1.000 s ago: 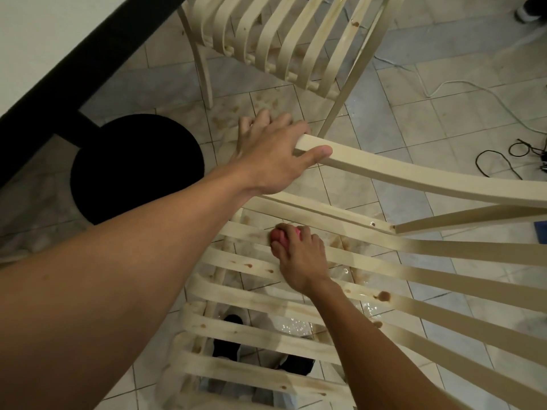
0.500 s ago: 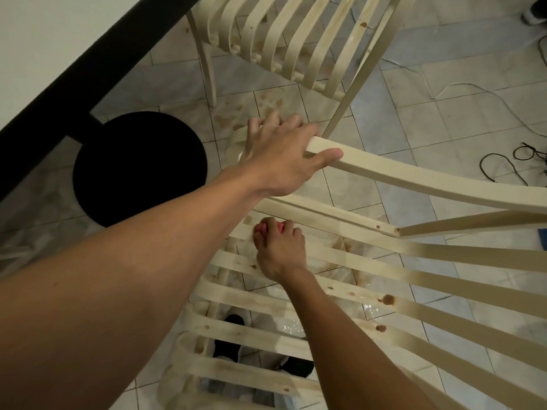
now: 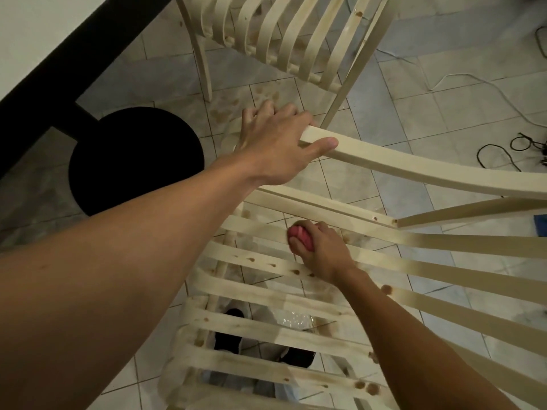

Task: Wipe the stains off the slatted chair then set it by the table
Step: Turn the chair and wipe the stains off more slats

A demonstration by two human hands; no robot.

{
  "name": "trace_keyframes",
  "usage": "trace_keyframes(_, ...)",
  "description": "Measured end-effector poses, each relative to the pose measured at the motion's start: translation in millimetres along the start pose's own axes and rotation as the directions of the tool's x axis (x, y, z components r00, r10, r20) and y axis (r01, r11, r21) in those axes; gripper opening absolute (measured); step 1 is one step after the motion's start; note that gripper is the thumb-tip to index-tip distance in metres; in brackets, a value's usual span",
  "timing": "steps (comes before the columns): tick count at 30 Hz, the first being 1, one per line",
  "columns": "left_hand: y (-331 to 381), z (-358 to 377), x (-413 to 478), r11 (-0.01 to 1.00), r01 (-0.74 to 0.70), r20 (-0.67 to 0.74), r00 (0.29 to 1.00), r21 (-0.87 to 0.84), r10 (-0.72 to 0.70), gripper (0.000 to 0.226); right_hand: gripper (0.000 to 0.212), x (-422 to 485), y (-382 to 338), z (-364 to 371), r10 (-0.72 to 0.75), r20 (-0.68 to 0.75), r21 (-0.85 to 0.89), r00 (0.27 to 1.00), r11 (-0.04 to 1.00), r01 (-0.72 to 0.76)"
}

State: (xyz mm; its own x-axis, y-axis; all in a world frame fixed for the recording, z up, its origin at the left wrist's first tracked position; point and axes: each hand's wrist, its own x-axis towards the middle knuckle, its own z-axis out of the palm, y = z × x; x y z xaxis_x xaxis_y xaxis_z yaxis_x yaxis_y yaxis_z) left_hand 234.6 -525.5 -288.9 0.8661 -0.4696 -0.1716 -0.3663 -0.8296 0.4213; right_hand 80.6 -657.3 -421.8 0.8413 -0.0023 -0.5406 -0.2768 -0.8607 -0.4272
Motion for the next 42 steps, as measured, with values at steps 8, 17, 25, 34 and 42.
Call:
trace_keyframes(8, -1, 3, 2, 1.0, -0.008, -0.025, 1.0, -0.005, 0.007, 0.05, 0.039, 11, -55, 20, -0.032, -0.013, 0.026, 0.999, 0.999, 0.032)
trace_keyframes(17, -1, 1, 1, 1.0, -0.021, -0.028, 0.999, -0.01, 0.02, 0.049, 0.042, 38, -159, 38, -0.085, 0.022, -0.065, 0.996, 0.994, 0.087)
trace_keyframes(25, -3, 4, 1, 1.0, -0.021, -0.058, 0.998, -0.014, 0.02, 0.048, 0.037, 26, -102, 36, -0.067, -0.08, 0.031, 0.995, 0.997, 0.07)
trace_keyframes(34, -5, 4, 0, 0.999, -0.031, -0.081, 0.996, -0.033, 0.028, 0.05, 0.044, -22, 65, -11, 0.123, -0.068, -0.054, 0.99, 0.99, -0.127)
trace_keyframes(42, -4, 3, 0, 0.999, -0.026, -0.097, 0.995, -0.018, 0.025, 0.047, 0.057, -43, 132, -50, 0.35, 0.044, -0.463, 0.936, 0.837, -0.292)
